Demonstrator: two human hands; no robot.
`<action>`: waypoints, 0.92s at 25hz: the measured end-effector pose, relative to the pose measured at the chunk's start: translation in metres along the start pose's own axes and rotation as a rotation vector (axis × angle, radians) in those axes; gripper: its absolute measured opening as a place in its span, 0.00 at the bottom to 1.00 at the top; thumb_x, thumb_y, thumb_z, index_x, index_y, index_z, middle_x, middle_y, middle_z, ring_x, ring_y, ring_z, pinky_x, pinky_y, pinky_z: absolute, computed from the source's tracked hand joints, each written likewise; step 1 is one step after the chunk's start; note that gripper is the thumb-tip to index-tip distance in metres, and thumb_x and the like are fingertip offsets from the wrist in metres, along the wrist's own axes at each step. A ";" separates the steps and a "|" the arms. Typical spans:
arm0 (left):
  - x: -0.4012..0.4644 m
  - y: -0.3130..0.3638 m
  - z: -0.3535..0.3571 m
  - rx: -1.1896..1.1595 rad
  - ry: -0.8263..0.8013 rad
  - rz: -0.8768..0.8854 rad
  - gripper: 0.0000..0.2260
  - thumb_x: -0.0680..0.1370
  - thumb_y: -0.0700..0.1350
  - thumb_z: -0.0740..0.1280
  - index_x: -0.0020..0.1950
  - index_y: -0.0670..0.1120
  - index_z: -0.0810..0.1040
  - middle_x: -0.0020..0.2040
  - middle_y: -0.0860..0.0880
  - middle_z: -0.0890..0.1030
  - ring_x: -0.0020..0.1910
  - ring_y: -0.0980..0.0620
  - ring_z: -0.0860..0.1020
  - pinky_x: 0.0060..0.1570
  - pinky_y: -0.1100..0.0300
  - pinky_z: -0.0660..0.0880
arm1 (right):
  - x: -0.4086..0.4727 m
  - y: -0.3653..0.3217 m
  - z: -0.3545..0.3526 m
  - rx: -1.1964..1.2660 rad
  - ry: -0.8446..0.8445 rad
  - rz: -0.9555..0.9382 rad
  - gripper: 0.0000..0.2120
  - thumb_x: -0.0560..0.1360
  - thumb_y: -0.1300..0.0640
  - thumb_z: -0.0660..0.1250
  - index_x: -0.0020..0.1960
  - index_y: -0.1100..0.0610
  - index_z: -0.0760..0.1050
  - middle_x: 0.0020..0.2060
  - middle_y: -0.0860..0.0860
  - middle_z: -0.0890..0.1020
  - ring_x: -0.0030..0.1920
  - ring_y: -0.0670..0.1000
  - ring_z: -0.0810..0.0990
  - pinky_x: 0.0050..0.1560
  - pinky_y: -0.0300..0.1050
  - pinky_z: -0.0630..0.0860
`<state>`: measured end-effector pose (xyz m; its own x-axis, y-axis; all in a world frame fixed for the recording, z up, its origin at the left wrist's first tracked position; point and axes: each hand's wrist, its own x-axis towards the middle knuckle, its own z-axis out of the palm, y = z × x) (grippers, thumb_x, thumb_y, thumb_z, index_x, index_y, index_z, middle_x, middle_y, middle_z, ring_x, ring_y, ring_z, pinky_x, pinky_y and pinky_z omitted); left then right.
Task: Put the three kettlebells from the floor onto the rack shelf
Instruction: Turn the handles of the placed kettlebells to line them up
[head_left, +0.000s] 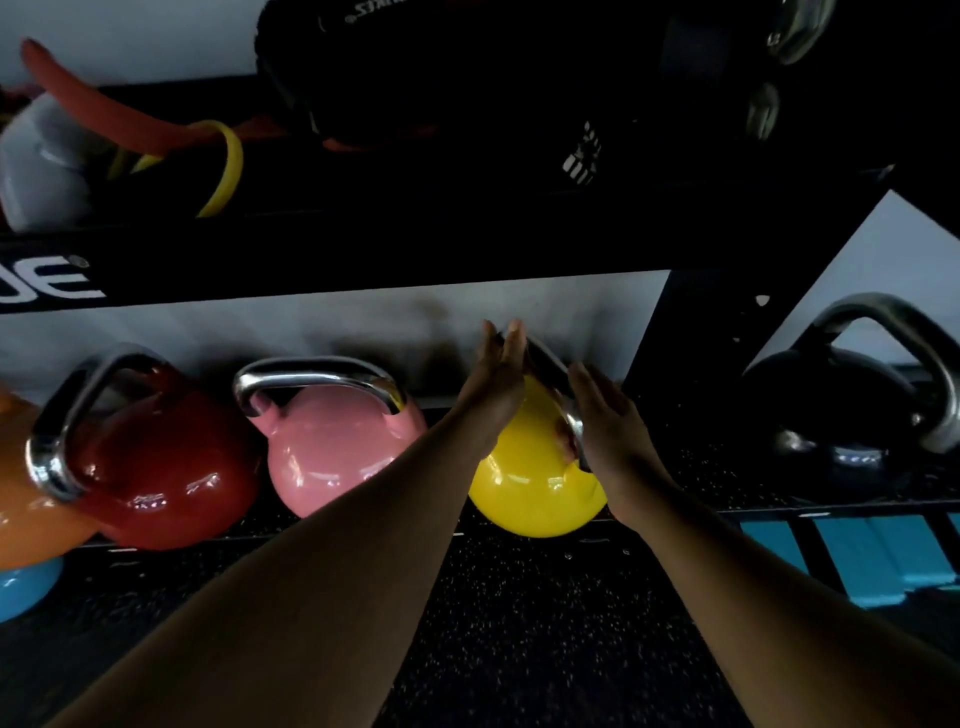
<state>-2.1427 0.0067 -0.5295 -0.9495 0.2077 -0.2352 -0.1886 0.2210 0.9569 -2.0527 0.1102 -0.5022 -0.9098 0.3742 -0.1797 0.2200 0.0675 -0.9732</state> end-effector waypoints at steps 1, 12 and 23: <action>0.003 0.000 0.000 0.028 -0.010 0.022 0.24 0.84 0.54 0.50 0.79 0.51 0.49 0.80 0.54 0.49 0.77 0.54 0.49 0.62 0.65 0.50 | -0.003 0.002 0.006 0.003 -0.002 -0.006 0.14 0.82 0.46 0.56 0.51 0.51 0.78 0.33 0.43 0.77 0.30 0.38 0.65 0.25 0.32 0.70; 0.023 0.008 0.000 -0.100 -0.017 -0.013 0.24 0.83 0.58 0.51 0.77 0.49 0.62 0.77 0.46 0.62 0.75 0.49 0.60 0.74 0.50 0.56 | -0.011 0.005 0.038 0.157 -0.062 0.032 0.21 0.83 0.45 0.49 0.70 0.53 0.69 0.46 0.48 0.76 0.37 0.42 0.73 0.32 0.33 0.70; 0.025 0.004 -0.009 -0.128 -0.043 0.010 0.21 0.83 0.57 0.52 0.74 0.52 0.65 0.76 0.47 0.64 0.74 0.48 0.62 0.72 0.52 0.58 | -0.012 0.009 0.048 0.166 -0.021 -0.005 0.21 0.81 0.42 0.51 0.73 0.40 0.64 0.42 0.48 0.82 0.39 0.45 0.78 0.36 0.41 0.74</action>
<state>-2.1696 0.0043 -0.5299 -0.9404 0.2502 -0.2302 -0.2126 0.0957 0.9724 -2.0568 0.0616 -0.5158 -0.9181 0.3550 -0.1761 0.1558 -0.0852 -0.9841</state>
